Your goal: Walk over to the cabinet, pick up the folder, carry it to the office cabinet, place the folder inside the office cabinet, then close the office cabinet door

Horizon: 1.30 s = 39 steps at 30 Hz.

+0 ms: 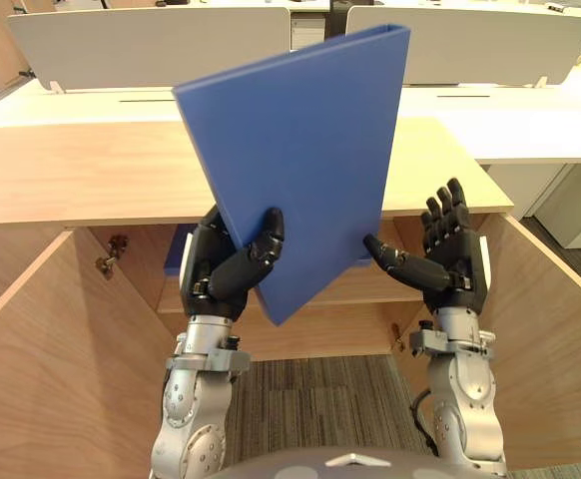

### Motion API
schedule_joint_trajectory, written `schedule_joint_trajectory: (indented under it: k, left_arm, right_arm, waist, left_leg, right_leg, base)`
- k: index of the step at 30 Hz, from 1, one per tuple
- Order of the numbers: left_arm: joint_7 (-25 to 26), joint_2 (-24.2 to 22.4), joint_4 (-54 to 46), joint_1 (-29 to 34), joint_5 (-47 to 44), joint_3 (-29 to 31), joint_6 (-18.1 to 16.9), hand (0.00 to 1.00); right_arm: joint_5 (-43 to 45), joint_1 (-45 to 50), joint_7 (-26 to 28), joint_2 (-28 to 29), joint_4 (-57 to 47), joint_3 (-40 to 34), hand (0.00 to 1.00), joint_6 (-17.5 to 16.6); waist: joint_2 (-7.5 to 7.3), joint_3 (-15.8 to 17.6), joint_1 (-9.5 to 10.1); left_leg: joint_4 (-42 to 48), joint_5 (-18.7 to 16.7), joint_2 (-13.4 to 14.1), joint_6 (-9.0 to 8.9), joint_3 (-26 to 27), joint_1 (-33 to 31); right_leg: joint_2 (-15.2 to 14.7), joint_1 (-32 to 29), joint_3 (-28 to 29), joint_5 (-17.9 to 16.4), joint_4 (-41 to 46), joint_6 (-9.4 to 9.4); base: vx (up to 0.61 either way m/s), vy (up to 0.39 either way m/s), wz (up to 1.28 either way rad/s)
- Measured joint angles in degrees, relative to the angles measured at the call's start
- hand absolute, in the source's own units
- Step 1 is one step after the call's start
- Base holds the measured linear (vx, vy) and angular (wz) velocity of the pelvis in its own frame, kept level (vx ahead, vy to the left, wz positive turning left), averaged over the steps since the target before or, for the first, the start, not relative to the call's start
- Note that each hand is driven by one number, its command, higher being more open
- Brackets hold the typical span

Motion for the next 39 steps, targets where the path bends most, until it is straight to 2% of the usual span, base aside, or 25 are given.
schedule_joint_trajectory:
  k: [6,8,15,24,25,28,34,39]
  left_arm:
    - [-3.5,0.6,0.8,-0.1,-1.0,0.1,0.5,0.00]
    - [-5.5,2.1,0.8,-0.2,-2.2,0.1,0.5,0.00]
    - [-7.8,4.4,2.9,-2.4,-5.3,1.8,0.6,0.00]
    - [-9.8,6.9,4.0,-8.2,-8.6,2.3,0.6,0.00]
    - [-9.9,6.9,4.2,-8.7,-8.7,2.3,0.6,0.00]
    - [-10.5,7.1,5.7,-10.3,-9.0,2.3,0.6,0.00]
    - [-10.5,9.2,7.2,-11.7,-10.0,2.8,0.6,0.00]
    - [-10.5,9.2,9.4,-12.5,-11.1,3.0,0.6,0.00]
  right_arm:
    - [0.0,-5.8,2.1,-4.6,-0.7,0.2,1.00,-0.9]
    - [0.0,-7.2,3.5,-6.3,-0.7,0.2,1.00,-0.9]
    - [0.4,-10.2,6.4,-11.4,1.7,0.0,1.00,-1.0]
    - [12.2,-14.1,12.1,-14.4,11.1,0.3,1.00,-0.5]
    - [13.8,-14.7,13.2,-15.0,12.0,0.4,0.00,-0.4]
    - [17.7,-16.6,15.7,-17.0,14.9,1.5,0.00,0.3]
    - [18.3,-17.7,20.4,-21.8,18.4,2.1,0.00,0.9]
    - [19.0,-18.9,20.6,-22.4,19.6,2.1,0.00,1.3]
  waist:
    - [0.12,0.1,0.09]
    - [0.17,0.1,0.19]
    - [0.24,0.2,0.26]
    - [0.37,0.3,0.36]
    - [0.37,0.3,0.40]
    - [0.36,0.3,0.44]
    - [0.35,0.3,0.62]
    - [0.29,0.3,0.65]
  left_leg:
    - [0.0,0.0,0.0,0.04,0.0,0.0]
    - [0.1,-0.1,0.0,0.08,0.0,-0.1]
    - [0.2,-0.1,0.0,0.13,0.0,-0.1]
    - [0.2,-0.1,0.0,0.15,0.0,-0.4]
    - [0.2,-0.1,0.0,0.15,-0.1,-0.4]
    - [0.3,-0.1,0.0,0.20,-0.1,-0.4]
    - [0.5,-0.1,0.0,0.23,-0.1,-1.4]
    - [0.5,-0.1,0.0,0.24,-0.1,-1.4]
  right_leg:
    - [0.0,0.0,0.1,0.0,0.0,0.01]
    - [0.0,0.0,0.1,0.0,0.0,0.02]
    - [0.0,0.0,0.1,0.0,0.0,0.04]
    - [0.0,-0.1,0.0,0.0,0.0,0.04]
    - [0.0,-0.1,0.0,0.0,0.0,0.05]
    - [0.0,-0.1,0.0,0.1,0.0,0.06]
    - [0.0,-0.9,0.0,0.1,0.3,0.10]
    - [0.0,-1.0,0.1,0.1,0.3,0.09]
  base:
    - [0.00,0.000,0.00]
    - [0.00,0.000,0.00]
    - [0.00,0.000,0.00]
    - [0.00,0.000,0.00]
    - [0.00,0.000,0.00]
    - [0.00,0.000,0.00]
    - [0.00,0.000,0.00]
    - [0.00,0.000,0.00]
